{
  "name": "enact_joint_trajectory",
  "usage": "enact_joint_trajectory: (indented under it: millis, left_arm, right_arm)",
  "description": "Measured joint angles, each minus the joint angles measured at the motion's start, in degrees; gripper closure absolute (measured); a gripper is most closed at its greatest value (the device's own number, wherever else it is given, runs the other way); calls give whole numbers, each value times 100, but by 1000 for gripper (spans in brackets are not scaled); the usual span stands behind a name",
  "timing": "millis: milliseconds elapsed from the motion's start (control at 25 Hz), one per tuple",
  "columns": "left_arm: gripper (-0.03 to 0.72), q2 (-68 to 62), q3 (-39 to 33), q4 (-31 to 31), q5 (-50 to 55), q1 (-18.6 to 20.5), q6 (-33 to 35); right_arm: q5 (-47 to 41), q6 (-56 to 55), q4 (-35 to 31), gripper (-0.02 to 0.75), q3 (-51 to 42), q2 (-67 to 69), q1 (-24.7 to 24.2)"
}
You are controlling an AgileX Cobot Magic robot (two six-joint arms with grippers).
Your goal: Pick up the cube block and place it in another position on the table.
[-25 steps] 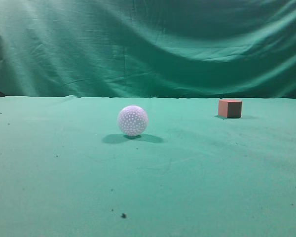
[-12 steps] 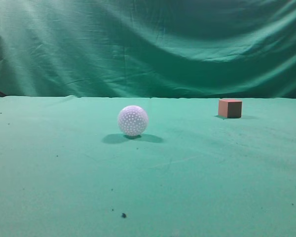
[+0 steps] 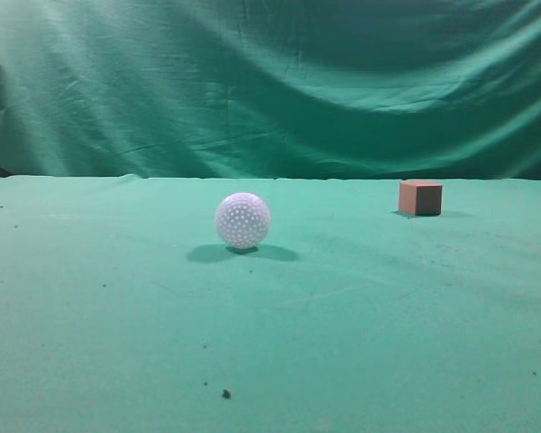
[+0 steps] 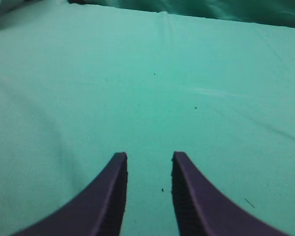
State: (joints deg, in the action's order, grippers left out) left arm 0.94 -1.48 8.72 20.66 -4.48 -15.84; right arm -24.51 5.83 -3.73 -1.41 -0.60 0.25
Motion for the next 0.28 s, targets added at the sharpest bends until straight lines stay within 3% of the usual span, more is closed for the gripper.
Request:
enact_joint_trajectory:
  millis: [280]
  left_arm:
    - [426,0,0,0,0,0,0]
  right_arm:
    - [0,26,-10,738,0,0,0]
